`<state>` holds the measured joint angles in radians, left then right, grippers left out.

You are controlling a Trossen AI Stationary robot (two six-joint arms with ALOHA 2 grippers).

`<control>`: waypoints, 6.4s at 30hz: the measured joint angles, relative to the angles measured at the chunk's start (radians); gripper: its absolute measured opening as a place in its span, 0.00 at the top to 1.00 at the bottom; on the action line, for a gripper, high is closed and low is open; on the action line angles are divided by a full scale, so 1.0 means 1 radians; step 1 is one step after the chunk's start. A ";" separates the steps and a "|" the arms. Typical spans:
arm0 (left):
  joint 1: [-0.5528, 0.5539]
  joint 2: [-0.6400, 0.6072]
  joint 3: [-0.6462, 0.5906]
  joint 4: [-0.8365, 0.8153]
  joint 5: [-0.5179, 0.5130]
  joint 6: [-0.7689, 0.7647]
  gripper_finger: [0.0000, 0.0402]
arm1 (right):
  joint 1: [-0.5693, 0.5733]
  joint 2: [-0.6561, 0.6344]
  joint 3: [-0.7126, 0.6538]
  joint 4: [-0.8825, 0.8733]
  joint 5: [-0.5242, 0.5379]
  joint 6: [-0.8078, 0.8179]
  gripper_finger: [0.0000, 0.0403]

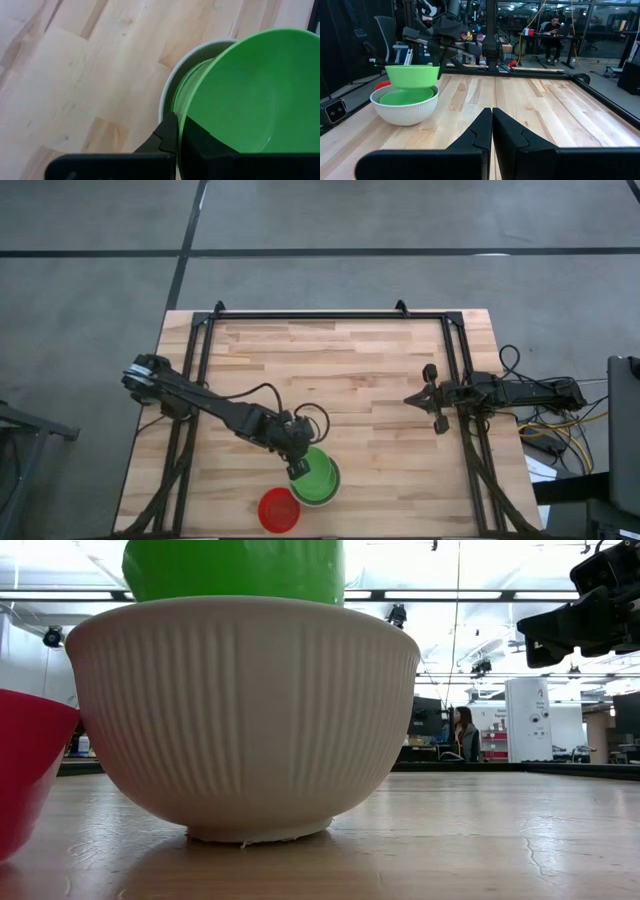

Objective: Nest bowls inside each other
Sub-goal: Stack the green bowl on top of the green bowl

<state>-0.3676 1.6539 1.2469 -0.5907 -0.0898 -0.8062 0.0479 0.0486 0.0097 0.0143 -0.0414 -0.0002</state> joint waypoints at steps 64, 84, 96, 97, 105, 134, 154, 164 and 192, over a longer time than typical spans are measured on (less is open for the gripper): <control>-0.029 0.006 0.027 0.023 -0.017 0.087 0.99 | 0.000 0.000 0.000 0.000 0.000 0.000 0.98; -0.027 -0.028 -0.046 0.090 -0.013 0.128 1.00 | 0.000 0.000 0.000 0.000 0.000 0.000 0.98; -0.028 -0.152 -0.243 0.313 -0.007 0.098 0.99 | 0.000 -0.001 0.000 0.000 0.000 0.000 0.98; -0.028 -0.156 -0.253 0.313 -0.006 0.097 0.99 | 0.000 0.000 0.000 0.000 0.000 0.000 0.98; -0.021 -0.156 -0.299 0.353 0.009 0.042 1.00 | 0.000 0.000 0.000 0.000 0.000 0.000 0.98; -0.014 -0.060 -0.226 0.351 0.074 -0.005 0.99 | 0.000 0.000 0.000 0.000 0.000 0.000 0.98; -0.013 0.054 -0.145 0.324 0.120 -0.026 0.99 | 0.000 -0.001 0.000 0.000 0.000 0.000 0.98; -0.011 0.121 -0.065 0.209 0.154 -0.036 0.99 | 0.000 -0.001 0.000 0.000 0.000 0.000 0.98; 0.026 0.096 -0.058 0.171 0.152 -0.012 0.90 | 0.000 -0.001 0.000 0.000 0.000 0.000 0.98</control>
<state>-0.3413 1.7502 1.1889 -0.4201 0.0617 -0.8185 0.0477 0.0479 0.0095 0.0143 -0.0414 -0.0004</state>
